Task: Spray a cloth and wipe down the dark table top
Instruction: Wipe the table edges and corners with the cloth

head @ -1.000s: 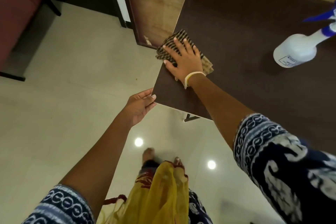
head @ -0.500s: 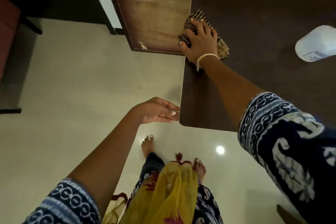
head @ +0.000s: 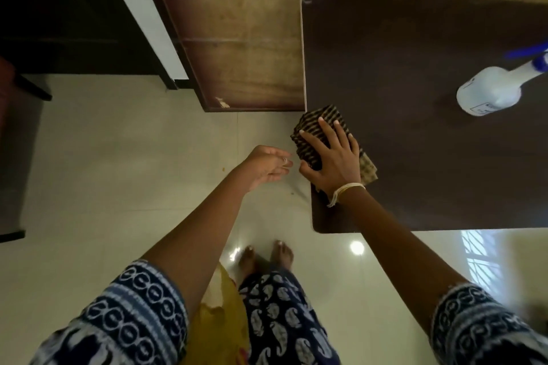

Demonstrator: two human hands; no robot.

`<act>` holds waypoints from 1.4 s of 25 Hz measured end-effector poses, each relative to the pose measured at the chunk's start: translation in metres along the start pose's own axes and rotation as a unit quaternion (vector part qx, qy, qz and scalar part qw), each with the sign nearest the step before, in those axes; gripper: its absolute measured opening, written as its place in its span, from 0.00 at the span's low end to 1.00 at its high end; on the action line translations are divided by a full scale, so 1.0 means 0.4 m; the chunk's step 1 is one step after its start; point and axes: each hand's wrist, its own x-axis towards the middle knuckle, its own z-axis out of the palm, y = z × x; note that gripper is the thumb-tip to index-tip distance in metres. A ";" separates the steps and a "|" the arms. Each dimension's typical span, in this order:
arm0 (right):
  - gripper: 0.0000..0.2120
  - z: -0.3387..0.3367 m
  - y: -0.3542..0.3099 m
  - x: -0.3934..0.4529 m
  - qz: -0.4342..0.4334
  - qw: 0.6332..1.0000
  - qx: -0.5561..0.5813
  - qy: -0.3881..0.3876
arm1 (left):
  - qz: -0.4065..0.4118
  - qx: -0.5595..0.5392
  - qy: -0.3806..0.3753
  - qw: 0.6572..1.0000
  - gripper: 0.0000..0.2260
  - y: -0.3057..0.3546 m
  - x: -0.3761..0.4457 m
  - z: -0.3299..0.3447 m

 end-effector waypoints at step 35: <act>0.21 -0.081 0.072 1.020 0.125 0.990 -0.056 0.044 | 0.011 -0.093 -0.039 0.995 0.13 0.404 0.465 -0.022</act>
